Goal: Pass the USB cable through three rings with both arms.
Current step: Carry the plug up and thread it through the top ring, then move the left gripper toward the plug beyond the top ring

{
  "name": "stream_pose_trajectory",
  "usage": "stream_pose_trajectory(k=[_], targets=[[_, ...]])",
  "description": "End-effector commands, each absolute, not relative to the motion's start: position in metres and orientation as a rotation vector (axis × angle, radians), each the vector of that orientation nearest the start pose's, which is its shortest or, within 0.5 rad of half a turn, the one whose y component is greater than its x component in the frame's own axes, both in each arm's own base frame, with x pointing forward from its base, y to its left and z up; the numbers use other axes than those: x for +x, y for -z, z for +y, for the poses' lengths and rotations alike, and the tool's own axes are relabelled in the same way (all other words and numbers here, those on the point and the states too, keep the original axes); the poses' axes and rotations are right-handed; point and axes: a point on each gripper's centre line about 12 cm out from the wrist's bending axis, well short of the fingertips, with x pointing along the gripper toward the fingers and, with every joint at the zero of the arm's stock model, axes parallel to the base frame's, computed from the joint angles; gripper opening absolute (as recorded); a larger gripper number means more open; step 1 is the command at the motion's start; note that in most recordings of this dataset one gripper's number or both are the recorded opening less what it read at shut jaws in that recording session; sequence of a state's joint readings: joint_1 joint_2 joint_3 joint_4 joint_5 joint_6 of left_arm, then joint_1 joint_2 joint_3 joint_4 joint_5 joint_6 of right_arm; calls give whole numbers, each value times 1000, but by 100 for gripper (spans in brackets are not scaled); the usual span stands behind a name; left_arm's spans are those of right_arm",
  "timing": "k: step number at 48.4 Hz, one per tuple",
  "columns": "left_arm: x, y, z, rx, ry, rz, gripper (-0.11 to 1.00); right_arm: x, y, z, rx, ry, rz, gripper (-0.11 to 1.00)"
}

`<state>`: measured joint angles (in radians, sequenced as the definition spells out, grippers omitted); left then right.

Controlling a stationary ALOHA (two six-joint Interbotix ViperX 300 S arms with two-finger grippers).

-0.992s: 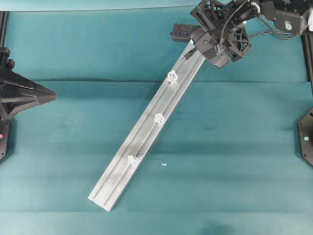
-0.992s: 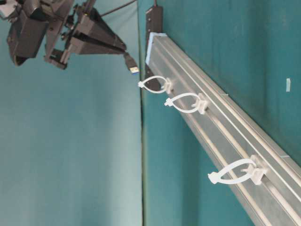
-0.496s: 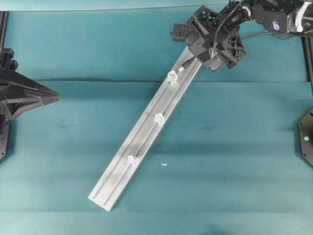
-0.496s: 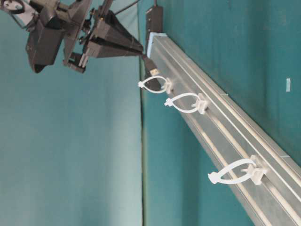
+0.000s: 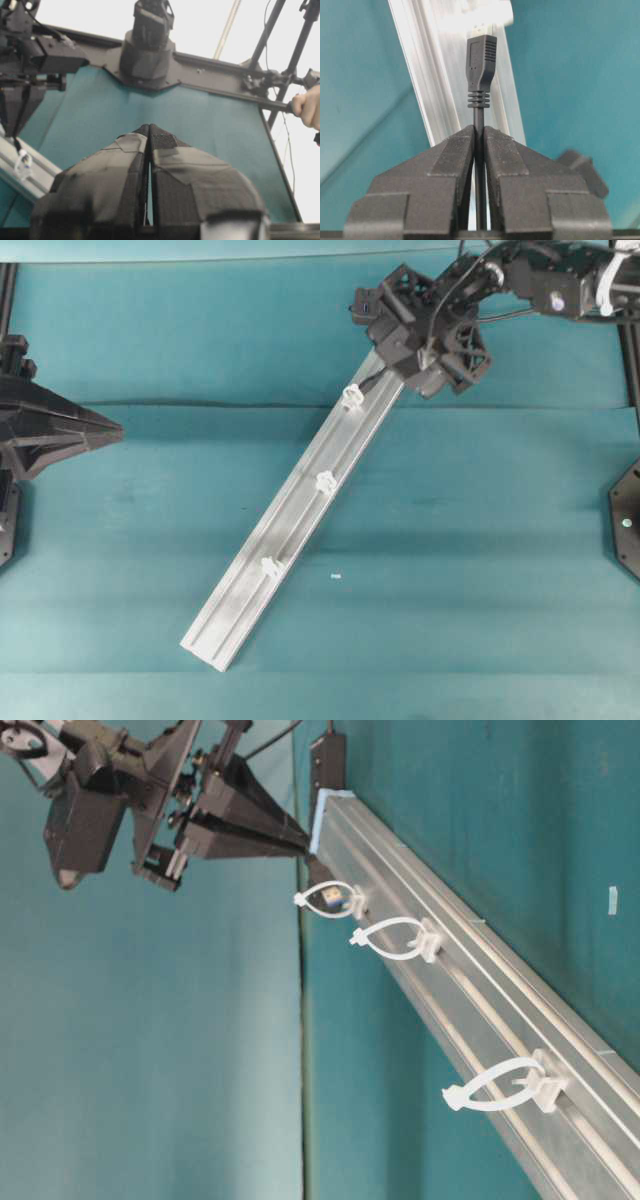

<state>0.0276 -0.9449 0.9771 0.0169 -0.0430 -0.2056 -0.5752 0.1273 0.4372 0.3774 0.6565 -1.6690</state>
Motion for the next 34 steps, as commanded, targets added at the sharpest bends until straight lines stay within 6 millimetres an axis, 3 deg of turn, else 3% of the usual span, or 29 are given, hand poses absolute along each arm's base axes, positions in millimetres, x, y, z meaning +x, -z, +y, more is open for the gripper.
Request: stream_pose_trajectory(k=[1,15,34], targets=[[211,-350,6,-187,-25,-36,1,353,-151,-187,-768,-466,1040,12],[226,-338,7,-191,-32,14,1,359,-151,-175,-747,-481,1016,12],[280,-305,23,-192,-92,110,10,365,-150,-171,-698,-467,990,12]])
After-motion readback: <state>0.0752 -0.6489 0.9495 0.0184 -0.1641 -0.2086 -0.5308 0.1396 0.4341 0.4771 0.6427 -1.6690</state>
